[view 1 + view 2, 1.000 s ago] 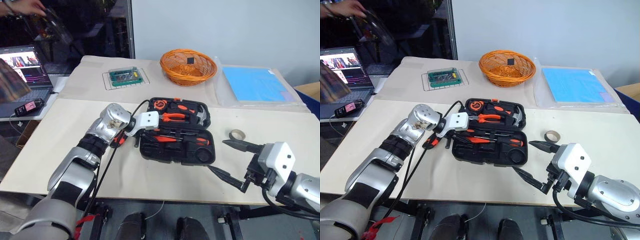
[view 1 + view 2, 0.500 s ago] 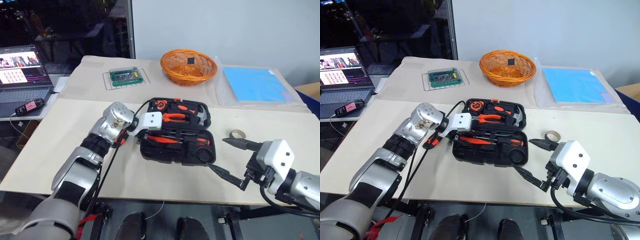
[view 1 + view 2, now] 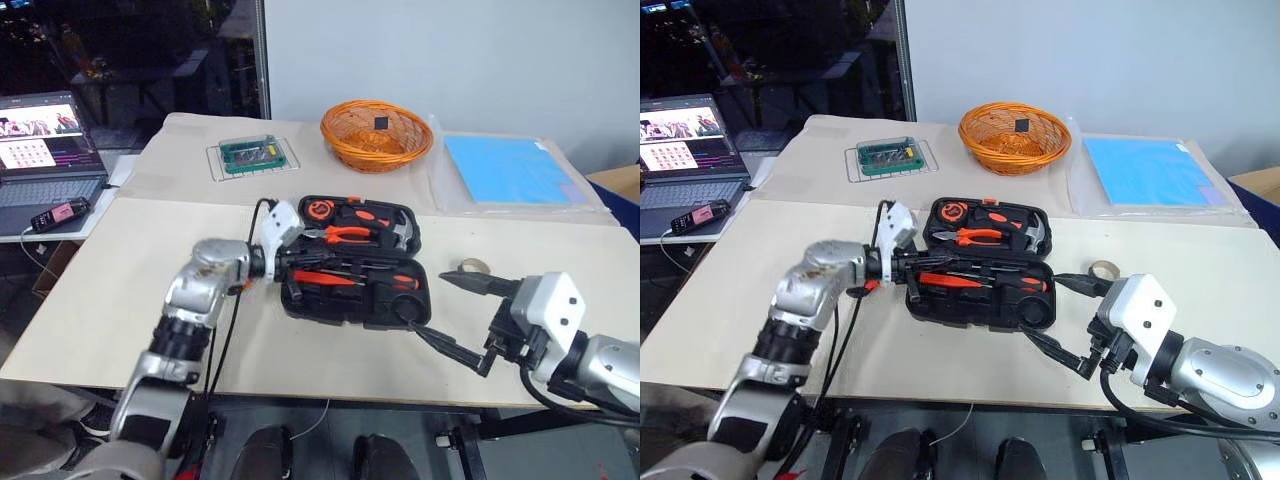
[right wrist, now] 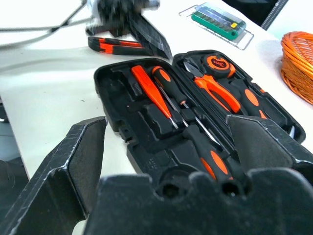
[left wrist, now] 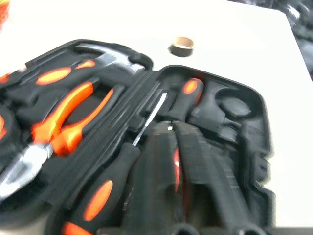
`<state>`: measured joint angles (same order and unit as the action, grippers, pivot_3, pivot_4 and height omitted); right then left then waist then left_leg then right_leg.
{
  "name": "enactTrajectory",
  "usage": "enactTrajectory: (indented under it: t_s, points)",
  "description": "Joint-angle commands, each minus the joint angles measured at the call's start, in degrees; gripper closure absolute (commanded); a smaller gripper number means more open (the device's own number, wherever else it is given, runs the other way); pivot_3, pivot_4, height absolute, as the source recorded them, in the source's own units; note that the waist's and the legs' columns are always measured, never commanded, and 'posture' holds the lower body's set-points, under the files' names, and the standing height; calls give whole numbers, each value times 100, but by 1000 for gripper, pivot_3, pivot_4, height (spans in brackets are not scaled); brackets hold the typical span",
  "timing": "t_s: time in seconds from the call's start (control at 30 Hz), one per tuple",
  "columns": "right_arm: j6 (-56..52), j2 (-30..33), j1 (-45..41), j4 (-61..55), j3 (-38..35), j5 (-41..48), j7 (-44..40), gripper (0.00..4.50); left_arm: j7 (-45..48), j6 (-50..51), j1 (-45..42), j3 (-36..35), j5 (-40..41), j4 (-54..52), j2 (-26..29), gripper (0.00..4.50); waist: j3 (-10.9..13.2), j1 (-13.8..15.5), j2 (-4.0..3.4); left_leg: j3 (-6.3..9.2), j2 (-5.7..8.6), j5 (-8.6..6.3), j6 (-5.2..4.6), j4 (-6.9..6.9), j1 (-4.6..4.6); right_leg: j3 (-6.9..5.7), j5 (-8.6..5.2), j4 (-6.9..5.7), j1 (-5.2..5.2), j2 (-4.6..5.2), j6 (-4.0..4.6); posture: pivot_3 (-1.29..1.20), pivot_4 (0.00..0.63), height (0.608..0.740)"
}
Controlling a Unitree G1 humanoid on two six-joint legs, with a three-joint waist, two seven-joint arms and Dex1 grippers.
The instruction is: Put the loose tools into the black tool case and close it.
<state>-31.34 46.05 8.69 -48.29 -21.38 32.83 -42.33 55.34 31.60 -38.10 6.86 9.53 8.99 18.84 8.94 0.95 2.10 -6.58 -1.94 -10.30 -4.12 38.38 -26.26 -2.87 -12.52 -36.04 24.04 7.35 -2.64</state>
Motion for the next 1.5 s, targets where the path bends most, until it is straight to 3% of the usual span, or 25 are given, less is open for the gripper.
enactTrajectory:
  t_s: [0.03, 0.17, 0.23, 0.4, 0.5, 0.6, 0.7, 0.8, 0.9, 1.13, 1.23, 1.3, 1.4, 1.5]
  points:
    - [-5, 123, -100, -21, -73, 74, -15, 0, -562, -12, 179, 577, -600, 141, 18, 4484, -2, 1, -3, -1, 1, 0, 0, 1, 4, 1, 1, 0, -3, 0, -1, 0, 150, 740]
    - [-65, 186, -102, -75, -100, 101, -6, 0, -506, -39, 468, 1158, -958, 156, 237, 4484, -16, 2, -17, -1, -1, -10, 15, 0, 18, 1, -5, 4, -1, 0, 14, 0, 150, 740]
    - [-84, 195, -112, -88, -110, 121, -3, 0, -555, -111, 533, 1123, -908, 90, 254, 4484, -32, -10, -30, -1, -2, -21, 29, -1, 25, 2, -16, 6, -3, 2, 33, 0, 150, 740]
    - [-46, 149, -156, -86, -23, 174, 6, 0, -913, -210, 583, -232, 228, -657, -145, 4484, -50, -24, -42, -4, -8, -28, 40, -3, 45, 5, -19, 6, -12, 6, 32, 0, 150, 740]
    - [7, 92, -207, -82, 40, 257, -16, 0, -1438, 263, 621, -970, 540, -1161, -43, 3740, -44, -32, -33, -5, -10, -27, 40, -2, 30, 5, -16, 3, -1, 6, 30, 0, 150, 740]
    - [97, 40, -348, 23, 146, 333, -62, 0, -2079, 1013, 955, -1400, 346, -1814, 371, 2710, -45, -50, -34, -7, -10, -18, 25, -2, 21, 12, 6, -1, -3, 2, 24, 0, 150, 740]
    - [180, 13, -439, 164, 264, 277, -134, 0, -2749, 1549, 1188, -1467, 35, -1958, 524, 1633, -46, -44, -36, -10, -6, -13, 16, -4, 24, 16, 3, 1, -4, 2, 16, 0, 150, 740]
    - [255, -9, -489, 243, 353, 238, -175, 0, -2824, 1788, 1231, -1191, -41, -1835, 616, 588, -43, 48, -32, -4, 2, -23, 31, -4, 23, 11, -6, 7, 8, 3, 15, 0, 150, 740]
    - [334, -5, -538, 303, 439, 178, -194, 0, -2864, 2015, 1209, -1012, -32, -1569, 543, 588, -42, 115, -30, -4, 3, -30, 43, -3, 15, 8, -7, 18, 10, 7, 28, 0, 150, 740]
    - [361, 64, -447, 277, 345, 136, -206, 0, -2703, 1815, 1268, -972, 106, -1290, 581, 2710, -43, 120, -32, -6, -2, -31, 44, -9, 17, 6, -2, 18, 14, 9, 41, 0, 150, 740]
    - [337, 41, -338, 207, 294, 141, -156, 0, -2369, 994, 981, -1530, 687, -1294, 296, 2707, -42, 126, -30, -7, -1, -31, 44, -9, 16, 7, -2, 21, 14, 12, 41, 0, 150, 740]
    - [320, 21, -238, 141, 220, 185, -127, 0, -1715, 956, 662, -1687, 1341, -1394, 240, 2707, -38, 140, -23, -7, -1, -31, 44, -8, 11, 6, -1, 24, 16, 16, 40, 0, 150, 740]
    - [345, 15, -20, 60, 65, 226, -148, 0, 178, 899, 604, -652, 1650, -1785, 997, 2707, -33, 136, -14, -6, -1, -31, 45, -6, 4, -2, 0, 25, 18, 15, 42, 0, 150, 740]
    - [367, 17, 196, -7, -176, 298, -204, 0, 1094, 337, 371, 158, 1363, -1590, 1392, 2707, -48, 116, -42, -20, 2, -38, 35, -10, 7, 10, -3, 35, 10, 15, 40, 0, 150, 740]
